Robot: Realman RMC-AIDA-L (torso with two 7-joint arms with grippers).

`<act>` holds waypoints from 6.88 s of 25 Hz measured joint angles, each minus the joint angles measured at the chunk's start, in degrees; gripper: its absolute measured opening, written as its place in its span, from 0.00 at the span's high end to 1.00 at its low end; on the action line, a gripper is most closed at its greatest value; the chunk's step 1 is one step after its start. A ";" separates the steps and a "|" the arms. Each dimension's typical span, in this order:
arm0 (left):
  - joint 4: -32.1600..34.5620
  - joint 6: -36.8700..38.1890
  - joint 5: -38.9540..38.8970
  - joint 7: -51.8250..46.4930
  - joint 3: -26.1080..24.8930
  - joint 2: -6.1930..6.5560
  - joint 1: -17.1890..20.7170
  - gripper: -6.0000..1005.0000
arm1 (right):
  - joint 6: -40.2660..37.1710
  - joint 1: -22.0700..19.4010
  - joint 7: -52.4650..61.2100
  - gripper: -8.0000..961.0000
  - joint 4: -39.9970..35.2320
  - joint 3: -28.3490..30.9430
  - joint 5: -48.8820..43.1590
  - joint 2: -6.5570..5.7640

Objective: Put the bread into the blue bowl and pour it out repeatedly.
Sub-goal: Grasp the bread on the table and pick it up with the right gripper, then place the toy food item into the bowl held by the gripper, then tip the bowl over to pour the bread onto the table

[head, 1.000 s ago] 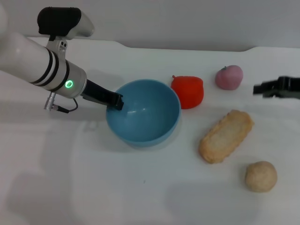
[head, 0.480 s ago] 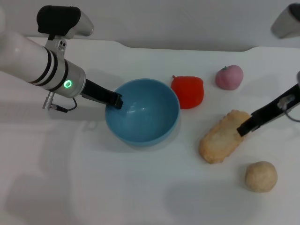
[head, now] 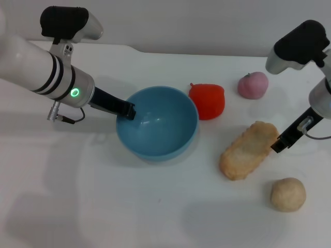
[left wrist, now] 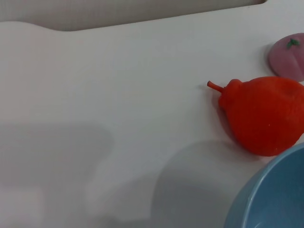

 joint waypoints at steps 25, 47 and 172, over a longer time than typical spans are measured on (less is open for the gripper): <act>-0.01 -0.07 0.00 -0.13 -0.22 0.15 -0.48 1.00 | 8.36 0.88 -11.05 0.63 2.64 -6.97 8.79 0.15; -0.10 -0.18 0.00 -0.20 0.05 -0.01 -1.19 0.99 | 15.84 0.70 -10.44 0.67 13.20 -12.26 18.35 0.32; 8.19 -60.73 0.00 -3.68 35.54 -0.75 11.30 0.99 | 4.26 -36.74 -33.52 0.55 4.42 31.89 67.33 -0.57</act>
